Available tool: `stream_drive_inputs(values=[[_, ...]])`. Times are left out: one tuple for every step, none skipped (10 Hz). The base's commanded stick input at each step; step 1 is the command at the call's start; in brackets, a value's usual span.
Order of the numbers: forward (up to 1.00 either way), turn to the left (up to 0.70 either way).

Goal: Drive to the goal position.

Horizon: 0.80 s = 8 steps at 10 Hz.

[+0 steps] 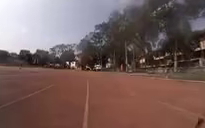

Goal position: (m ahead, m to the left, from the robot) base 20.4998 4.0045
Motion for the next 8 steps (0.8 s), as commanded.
stream_drive_inputs(values=[[0.70,0.00],[0.70,-0.05],[0.70,-0.11],[0.70,-0.20],[0.70,-0.30],[0.70,-0.35],[0.70,-0.35],[0.70,-0.30]])
